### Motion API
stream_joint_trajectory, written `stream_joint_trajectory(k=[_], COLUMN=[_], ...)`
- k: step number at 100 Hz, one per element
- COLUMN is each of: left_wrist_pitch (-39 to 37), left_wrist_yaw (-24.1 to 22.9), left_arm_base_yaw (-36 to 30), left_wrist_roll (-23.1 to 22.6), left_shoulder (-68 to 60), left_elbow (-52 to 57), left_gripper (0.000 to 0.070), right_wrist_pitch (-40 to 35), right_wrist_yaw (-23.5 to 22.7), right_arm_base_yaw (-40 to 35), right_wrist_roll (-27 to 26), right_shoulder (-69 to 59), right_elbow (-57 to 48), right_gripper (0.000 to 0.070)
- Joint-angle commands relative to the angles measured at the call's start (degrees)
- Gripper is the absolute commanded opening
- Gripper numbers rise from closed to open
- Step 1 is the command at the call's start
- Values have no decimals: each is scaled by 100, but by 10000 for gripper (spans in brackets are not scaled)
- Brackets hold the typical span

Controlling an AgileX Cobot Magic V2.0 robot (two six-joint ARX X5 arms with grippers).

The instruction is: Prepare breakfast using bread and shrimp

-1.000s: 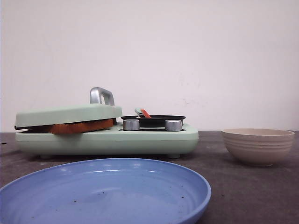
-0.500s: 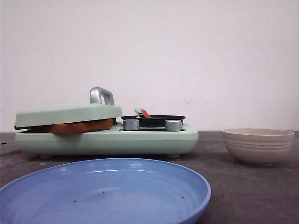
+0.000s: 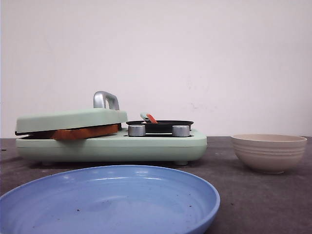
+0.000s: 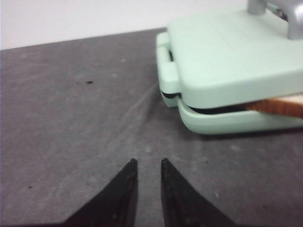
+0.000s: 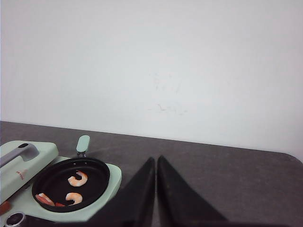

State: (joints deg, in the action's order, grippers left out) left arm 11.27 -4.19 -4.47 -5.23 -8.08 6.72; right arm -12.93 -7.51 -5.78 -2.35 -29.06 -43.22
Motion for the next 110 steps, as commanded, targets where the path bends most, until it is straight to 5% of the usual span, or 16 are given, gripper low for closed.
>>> stream_joint_trajectory(k=[1, 32, 110], left_wrist_pitch=[-68, -59, -63], left_wrist_yaw=[-24, -52, -7], left_arm_base_yaw=[79, 452, 719], left_wrist_roll=[168, 866, 955], left_shoulder=[107, 686, 789], left_elbow=[-81, -586, -592], left_gripper=[16, 16, 16], right_wrist_pitch=[72, 72, 77], right_wrist_yaw=[0, 0, 0], right_arm_base_yaw=[-9, -9, -9], right_wrist_roll=[-22, -22, -22], right_shoulder=[-22, -22, -22], right_elbow=[-68, -68, -68], right_gripper=[0, 0, 0])
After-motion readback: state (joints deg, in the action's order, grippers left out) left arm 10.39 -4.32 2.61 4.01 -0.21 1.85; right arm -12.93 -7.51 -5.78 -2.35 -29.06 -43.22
